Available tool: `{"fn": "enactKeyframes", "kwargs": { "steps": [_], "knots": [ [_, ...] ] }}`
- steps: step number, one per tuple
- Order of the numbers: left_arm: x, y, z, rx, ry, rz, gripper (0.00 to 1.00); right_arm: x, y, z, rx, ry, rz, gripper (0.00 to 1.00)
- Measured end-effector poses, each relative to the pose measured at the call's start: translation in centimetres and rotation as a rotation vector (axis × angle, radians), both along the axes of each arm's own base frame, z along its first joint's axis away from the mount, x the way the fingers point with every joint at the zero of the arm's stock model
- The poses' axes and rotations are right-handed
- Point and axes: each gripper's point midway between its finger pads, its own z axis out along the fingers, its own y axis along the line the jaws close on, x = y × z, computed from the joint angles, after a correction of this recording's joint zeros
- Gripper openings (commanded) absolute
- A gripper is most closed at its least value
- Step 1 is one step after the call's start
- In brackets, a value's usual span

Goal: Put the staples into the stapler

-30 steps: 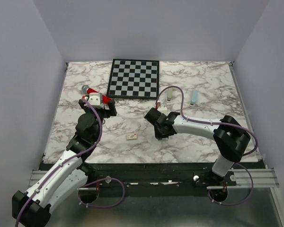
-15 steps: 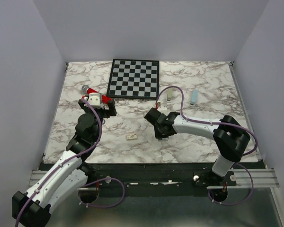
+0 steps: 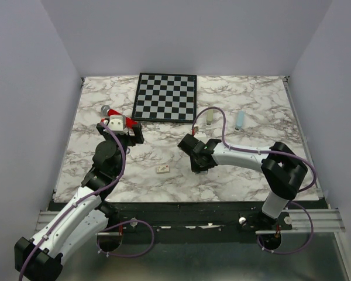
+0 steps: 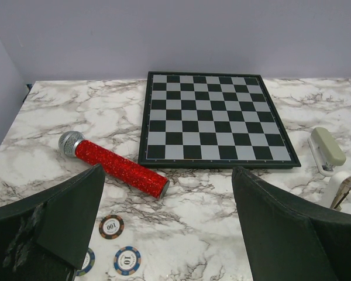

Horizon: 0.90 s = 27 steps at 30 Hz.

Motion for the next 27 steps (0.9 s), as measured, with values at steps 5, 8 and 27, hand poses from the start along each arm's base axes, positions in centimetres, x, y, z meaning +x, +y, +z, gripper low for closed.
{"fn": "enactKeyframes", "kwargs": {
  "steps": [5,8,27],
  "knots": [
    [0.00,0.00,0.00,0.000,0.000,0.000,0.97,0.01,0.03,-0.23,-0.003,0.003,0.000,0.26],
    [0.00,0.00,0.00,0.000,0.000,0.000,0.97,0.03,0.07,-0.29,-0.002,0.003,0.000,0.26],
    [0.00,0.00,0.00,0.000,0.000,0.000,0.97,0.04,0.18,0.28,0.011,-0.005,0.010,0.10]
  ]
}}
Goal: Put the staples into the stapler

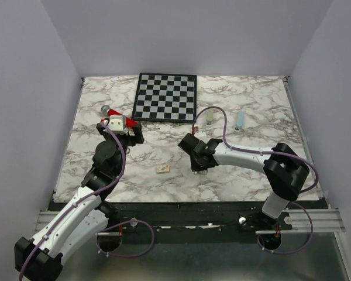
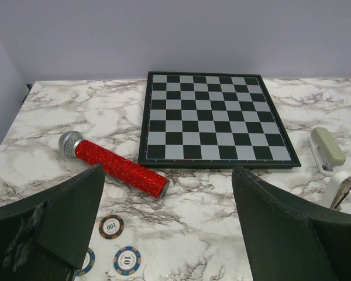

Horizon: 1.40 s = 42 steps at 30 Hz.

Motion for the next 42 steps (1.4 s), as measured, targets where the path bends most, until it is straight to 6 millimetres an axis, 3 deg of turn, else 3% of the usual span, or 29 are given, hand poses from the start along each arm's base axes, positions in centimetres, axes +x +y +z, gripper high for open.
{"fn": "enactKeyframes", "kwargs": {
  "steps": [2,8,16,31,42],
  "knots": [
    [0.0,0.0,0.0,0.000,0.000,0.000,0.97,0.1,0.0,0.3,0.004,-0.007,-0.001,0.09],
    [0.0,0.0,0.0,0.000,0.000,0.000,0.97,0.3,-0.2,1.1,0.014,-0.033,-0.011,0.24],
    [0.0,0.0,0.0,0.000,0.001,0.000,0.97,-0.3,-1.5,0.7,-0.013,-0.022,-0.031,0.34],
    [0.0,0.0,0.0,0.000,0.001,0.000,0.97,-0.5,-1.7,-0.1,-0.038,-0.008,-0.024,0.24],
    [0.0,0.0,0.0,0.000,0.001,0.000,0.97,-0.3,-1.7,-0.1,-0.048,-0.009,0.005,0.23]
  ]
}}
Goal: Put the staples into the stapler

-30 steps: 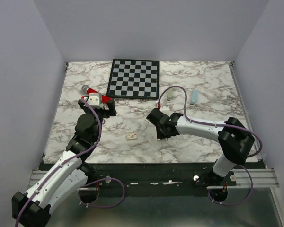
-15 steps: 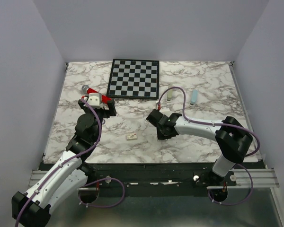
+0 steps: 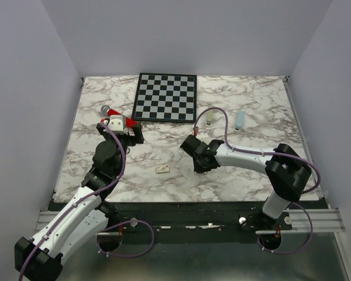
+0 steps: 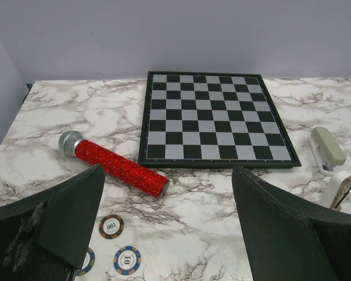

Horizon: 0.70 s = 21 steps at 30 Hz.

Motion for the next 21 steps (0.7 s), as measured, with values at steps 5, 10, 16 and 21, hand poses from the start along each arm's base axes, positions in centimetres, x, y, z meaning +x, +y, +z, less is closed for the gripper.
{"fn": "enactKeyframes", "kwargs": {
  "steps": [5,10,16,21],
  "knots": [
    [0.00,0.00,0.00,0.000,0.000,0.000,0.97,0.08,0.32,0.03,0.008,0.001,0.012,0.24],
    [0.00,0.00,0.00,0.000,0.000,0.000,0.97,0.13,0.49,-0.10,0.009,0.003,0.021,0.27],
    [0.00,0.00,0.00,0.000,0.000,0.000,0.97,0.15,0.43,-0.20,0.001,0.007,0.015,0.27],
    [0.00,0.00,-0.02,0.000,0.000,0.000,0.97,0.17,0.39,-0.27,-0.001,0.007,0.007,0.27]
  ]
}}
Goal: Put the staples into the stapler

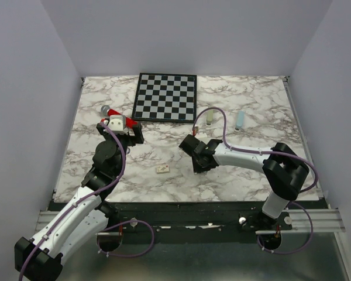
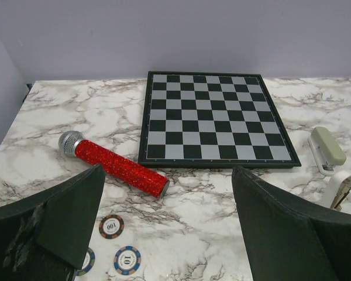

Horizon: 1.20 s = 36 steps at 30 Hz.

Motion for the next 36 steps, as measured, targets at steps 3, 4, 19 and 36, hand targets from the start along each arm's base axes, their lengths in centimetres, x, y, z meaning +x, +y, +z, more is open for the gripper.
{"fn": "enactKeyframes", "kwargs": {
  "steps": [3,4,19,36],
  "knots": [
    [0.0,0.0,0.0,0.000,0.000,0.000,0.97,0.0,0.0,-0.1,-0.006,0.004,-0.001,0.27],
    [0.0,0.0,0.0,0.000,0.000,0.000,0.97,0.1,0.0,-0.1,-0.007,0.004,-0.001,0.27],
    [0.0,0.0,0.0,0.001,0.000,0.000,0.97,0.1,-0.1,0.2,-0.009,0.001,-0.004,0.09],
    [0.0,0.0,0.0,0.009,0.000,0.000,0.97,0.4,-0.1,1.1,0.000,-0.017,0.022,0.24]
  ]
}}
